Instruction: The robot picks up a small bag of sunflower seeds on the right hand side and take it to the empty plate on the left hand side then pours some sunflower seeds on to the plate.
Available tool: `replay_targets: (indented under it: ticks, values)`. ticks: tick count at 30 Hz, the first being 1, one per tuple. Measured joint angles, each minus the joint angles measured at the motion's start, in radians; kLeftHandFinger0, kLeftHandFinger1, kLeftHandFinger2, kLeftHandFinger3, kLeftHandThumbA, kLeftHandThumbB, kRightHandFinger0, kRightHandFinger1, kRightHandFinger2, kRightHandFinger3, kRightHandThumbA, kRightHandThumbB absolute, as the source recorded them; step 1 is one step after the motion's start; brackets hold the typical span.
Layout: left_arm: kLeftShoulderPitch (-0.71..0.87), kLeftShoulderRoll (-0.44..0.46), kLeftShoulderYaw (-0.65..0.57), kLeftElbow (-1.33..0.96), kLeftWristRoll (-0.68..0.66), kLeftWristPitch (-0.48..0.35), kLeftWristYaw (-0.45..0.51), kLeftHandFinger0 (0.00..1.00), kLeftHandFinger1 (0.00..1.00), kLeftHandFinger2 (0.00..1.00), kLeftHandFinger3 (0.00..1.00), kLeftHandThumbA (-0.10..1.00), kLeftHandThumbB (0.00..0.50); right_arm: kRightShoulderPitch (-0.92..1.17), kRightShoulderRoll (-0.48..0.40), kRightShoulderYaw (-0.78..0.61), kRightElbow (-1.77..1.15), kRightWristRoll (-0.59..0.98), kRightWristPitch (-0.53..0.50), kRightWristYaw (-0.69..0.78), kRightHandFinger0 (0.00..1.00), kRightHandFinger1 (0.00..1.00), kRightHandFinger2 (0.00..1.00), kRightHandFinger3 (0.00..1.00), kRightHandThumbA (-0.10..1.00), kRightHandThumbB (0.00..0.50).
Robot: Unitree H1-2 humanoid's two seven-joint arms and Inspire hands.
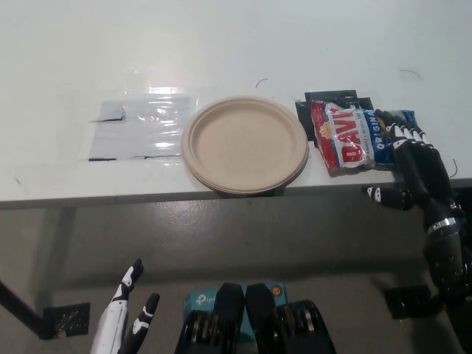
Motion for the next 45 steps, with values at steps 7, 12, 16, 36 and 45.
replay_targets:
  ticks: [7, 12, 16, 36, 45]
  values:
    - [0.001, 0.0, 0.002, 0.0, 0.0, 0.0, 0.0, 1.0, 1.0, 1.0, 1.0, 1.0, 0.0, -0.024, -0.004, 0.006, 0.023, -0.004, 0.006, 0.0, 1.0, 1.0, 1.0, 1.0, 1.0, 0.28]
    - [0.001, 0.0, 0.003, 0.0, 0.0, 0.0, 0.0, 1.0, 1.0, 1.0, 1.0, 1.0, 0.001, -0.032, -0.009, 0.006, 0.03, -0.002, 0.006, -0.001, 1.0, 1.0, 1.0, 1.0, 1.0, 0.277]
    - [0.001, 0.0, 0.003, 0.0, 0.002, 0.0, 0.0, 1.0, 1.0, 1.0, 1.0, 1.0, 0.004, -0.04, -0.015, 0.006, 0.041, 0.001, 0.006, -0.005, 1.0, 1.0, 1.0, 1.0, 1.0, 0.277]
    - [0.002, 0.0, 0.005, 0.0, 0.004, -0.002, 0.0, 1.0, 1.0, 1.0, 1.0, 1.0, 0.011, -0.08, -0.018, 0.017, 0.11, 0.002, 0.007, -0.017, 1.0, 1.0, 1.0, 1.0, 1.0, 0.271]
    - [0.007, 0.0, 0.005, 0.0, 0.004, -0.003, 0.0, 1.0, 1.0, 1.0, 1.0, 1.0, 0.0, -0.09, -0.018, 0.026, 0.145, 0.002, 0.015, -0.017, 1.0, 1.0, 1.0, 1.0, 1.0, 0.265]
